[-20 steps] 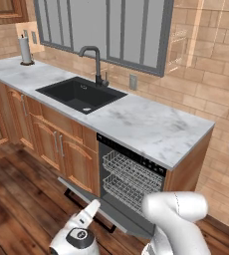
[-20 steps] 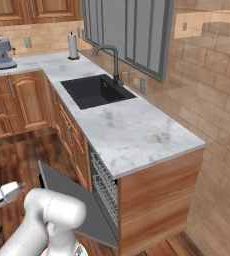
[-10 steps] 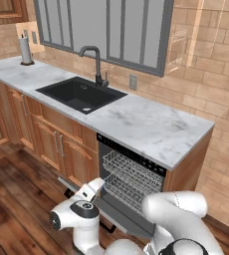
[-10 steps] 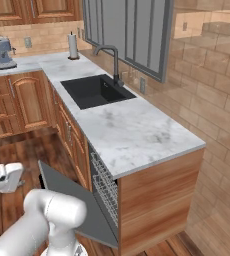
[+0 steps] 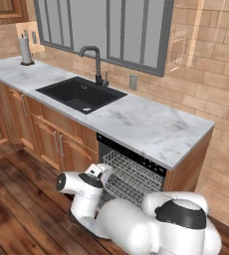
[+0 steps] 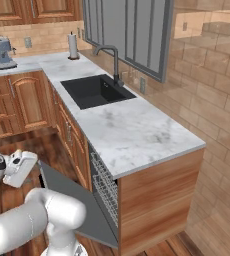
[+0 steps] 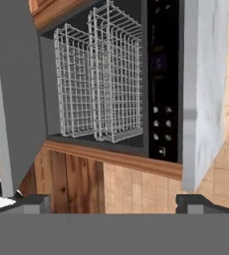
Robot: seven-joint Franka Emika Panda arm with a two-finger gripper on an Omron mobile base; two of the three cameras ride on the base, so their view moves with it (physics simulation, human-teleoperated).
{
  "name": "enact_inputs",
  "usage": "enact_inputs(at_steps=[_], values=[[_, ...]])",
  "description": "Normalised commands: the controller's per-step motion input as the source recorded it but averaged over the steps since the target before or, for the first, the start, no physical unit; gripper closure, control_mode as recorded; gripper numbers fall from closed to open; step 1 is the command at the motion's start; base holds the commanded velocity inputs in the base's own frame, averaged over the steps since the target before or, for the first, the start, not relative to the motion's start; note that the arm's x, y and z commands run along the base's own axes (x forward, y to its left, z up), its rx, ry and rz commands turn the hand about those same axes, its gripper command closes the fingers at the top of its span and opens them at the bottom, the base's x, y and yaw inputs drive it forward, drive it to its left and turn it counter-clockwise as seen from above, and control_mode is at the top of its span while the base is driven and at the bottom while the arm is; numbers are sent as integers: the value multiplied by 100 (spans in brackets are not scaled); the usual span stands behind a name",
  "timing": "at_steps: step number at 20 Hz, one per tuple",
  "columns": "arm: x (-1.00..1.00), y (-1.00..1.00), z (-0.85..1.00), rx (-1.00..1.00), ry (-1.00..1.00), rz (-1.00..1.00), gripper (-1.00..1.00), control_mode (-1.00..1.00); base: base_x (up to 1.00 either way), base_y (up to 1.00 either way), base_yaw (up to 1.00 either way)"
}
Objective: Open the dishwasher door and pull out the top rack.
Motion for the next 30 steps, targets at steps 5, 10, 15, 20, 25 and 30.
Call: enact_inputs(at_steps=[5,10,15,20,25,30], values=[[12,-5,-17,-2,5,-16,-100,-100,0,0,0],[19,-2,-16,-4,0,-15,-100,-100,0,0,0],[25,-12,-17,-4,0,-11,-100,-100,0,0,0],[39,-24,-11,0,0,-4,-100,-100,0,0,0],[35,-18,-17,0,0,-1,-100,-100,0,0,0],[31,-18,-23,0,0,0,-100,-100,0,0,0]])
